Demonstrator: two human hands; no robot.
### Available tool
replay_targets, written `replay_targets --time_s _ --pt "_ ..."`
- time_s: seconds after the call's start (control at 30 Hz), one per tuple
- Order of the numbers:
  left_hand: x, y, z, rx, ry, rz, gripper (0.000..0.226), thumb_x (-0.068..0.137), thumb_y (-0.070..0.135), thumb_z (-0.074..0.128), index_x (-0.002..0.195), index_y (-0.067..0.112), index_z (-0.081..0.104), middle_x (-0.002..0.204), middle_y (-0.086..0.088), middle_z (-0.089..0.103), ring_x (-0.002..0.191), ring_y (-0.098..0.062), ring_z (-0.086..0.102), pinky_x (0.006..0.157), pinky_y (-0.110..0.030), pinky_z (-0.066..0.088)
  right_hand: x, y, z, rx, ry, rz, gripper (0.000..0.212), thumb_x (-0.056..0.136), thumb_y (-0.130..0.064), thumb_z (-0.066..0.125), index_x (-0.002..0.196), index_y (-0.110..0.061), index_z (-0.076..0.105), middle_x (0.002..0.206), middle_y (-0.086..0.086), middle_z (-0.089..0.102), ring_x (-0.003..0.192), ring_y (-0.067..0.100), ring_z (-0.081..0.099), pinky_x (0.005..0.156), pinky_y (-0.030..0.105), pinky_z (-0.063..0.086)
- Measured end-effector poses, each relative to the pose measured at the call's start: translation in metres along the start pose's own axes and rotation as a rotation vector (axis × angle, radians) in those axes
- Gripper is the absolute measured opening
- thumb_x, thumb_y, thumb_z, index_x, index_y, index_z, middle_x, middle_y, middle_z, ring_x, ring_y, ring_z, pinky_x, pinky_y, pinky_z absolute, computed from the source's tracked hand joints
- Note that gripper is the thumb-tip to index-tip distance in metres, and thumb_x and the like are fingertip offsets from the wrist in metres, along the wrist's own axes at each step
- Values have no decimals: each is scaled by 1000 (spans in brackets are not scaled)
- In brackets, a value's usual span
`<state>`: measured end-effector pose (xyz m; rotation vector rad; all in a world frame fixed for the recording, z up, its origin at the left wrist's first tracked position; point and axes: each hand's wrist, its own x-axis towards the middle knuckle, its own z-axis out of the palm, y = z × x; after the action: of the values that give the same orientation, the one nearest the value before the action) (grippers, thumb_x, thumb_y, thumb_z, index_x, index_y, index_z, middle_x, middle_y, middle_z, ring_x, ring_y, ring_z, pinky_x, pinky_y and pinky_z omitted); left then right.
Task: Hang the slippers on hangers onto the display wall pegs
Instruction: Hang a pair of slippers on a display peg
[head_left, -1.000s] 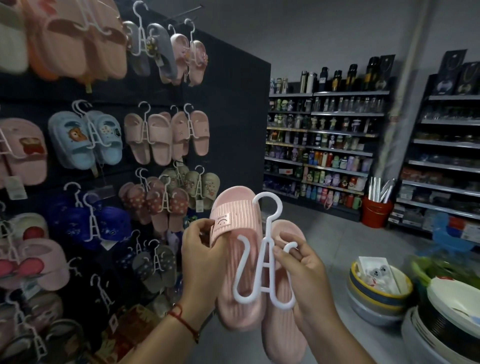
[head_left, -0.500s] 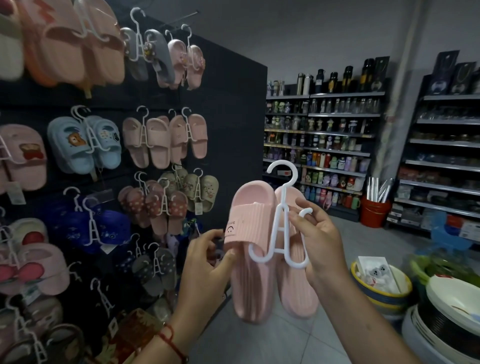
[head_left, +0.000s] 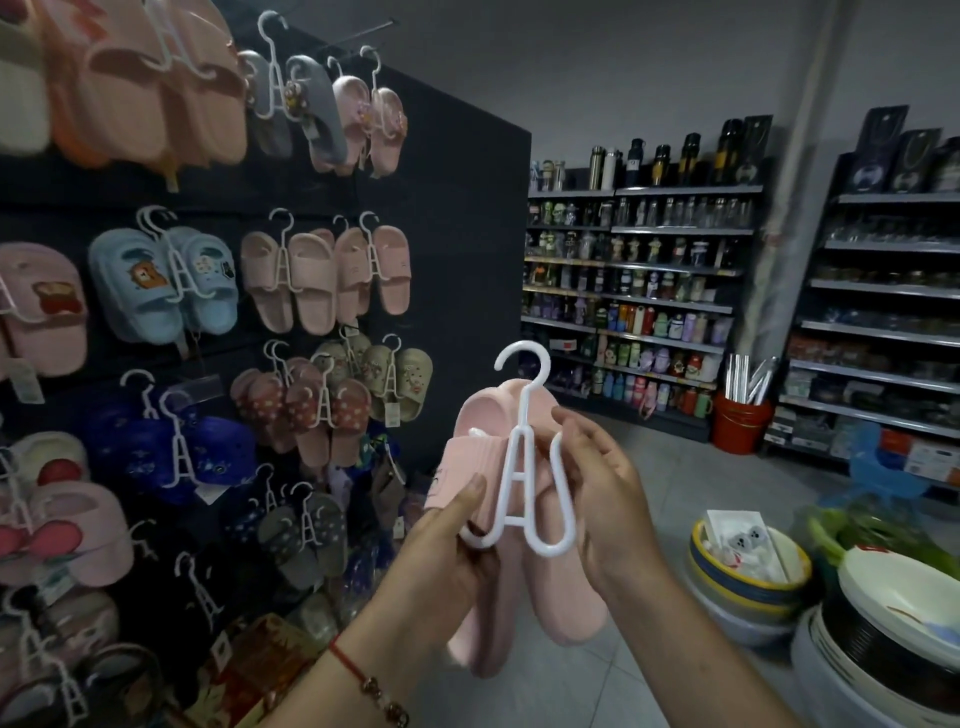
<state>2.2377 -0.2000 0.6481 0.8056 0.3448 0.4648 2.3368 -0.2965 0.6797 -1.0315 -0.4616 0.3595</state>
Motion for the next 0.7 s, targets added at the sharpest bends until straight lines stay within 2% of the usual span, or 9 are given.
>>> replay_targets --time_s 0.07,0.17,0.23,0.33,0.43,0.53,0.6,0.7 --pt "3 1 -8 4 26 44 51 82 26 69 127 3 67 112 -18 73 86 -23 72 64 -29 58 4 -2 -4 66 34 32 22 101 -19 53 118 -14 65 107 13 76 103 26 71 91 41 54" --pt "2 4 -18 9 67 107 51 80 19 69 128 0 63 101 -16 74 72 -19 72 48 -24 53 13 -6 -11 35 104 7 34 94 4 53 117 -19 65 109 5 76 110 20 69 101 41 51" --pt "1 7 -24 21 82 134 50 77 15 70 124 -1 62 99 -16 76 76 -22 75 51 -26 56 18 -10 -13 -40 156 -26 41 93 10 50 115 -21 64 108 0 77 109 16 69 102 40 50" --pt "-2 6 -27 134 85 163 43 78 16 71 119 4 65 104 -17 76 85 -26 76 60 -29 61 26 -16 -11 -72 218 -55 39 90 11 59 111 -22 66 105 -1 77 101 7 71 102 35 52" --pt "-3 2 -27 187 108 170 31 88 12 70 118 7 66 102 -14 77 84 -24 76 63 -29 61 35 -19 -2 -76 226 -65 35 86 8 66 106 -21 68 98 -2 78 101 11 72 103 41 51" --pt "-1 -1 -28 186 133 172 25 93 10 68 117 9 68 103 -11 77 85 -20 76 64 -29 59 36 -16 12 -97 212 -66 36 85 11 60 103 -19 68 95 -2 79 103 18 71 98 42 53" --pt "1 -1 -29 175 144 174 23 93 11 67 117 11 68 102 -9 78 84 -19 76 62 -26 58 31 -11 22 -93 188 -59 40 84 15 54 99 -18 68 93 -1 79 100 21 72 86 35 55" --pt "2 4 -33 105 164 201 23 94 9 65 117 11 68 103 -11 77 85 -20 76 59 -25 58 17 0 34 -144 136 -50 43 83 18 45 99 -16 67 90 0 78 84 21 67 69 31 49"
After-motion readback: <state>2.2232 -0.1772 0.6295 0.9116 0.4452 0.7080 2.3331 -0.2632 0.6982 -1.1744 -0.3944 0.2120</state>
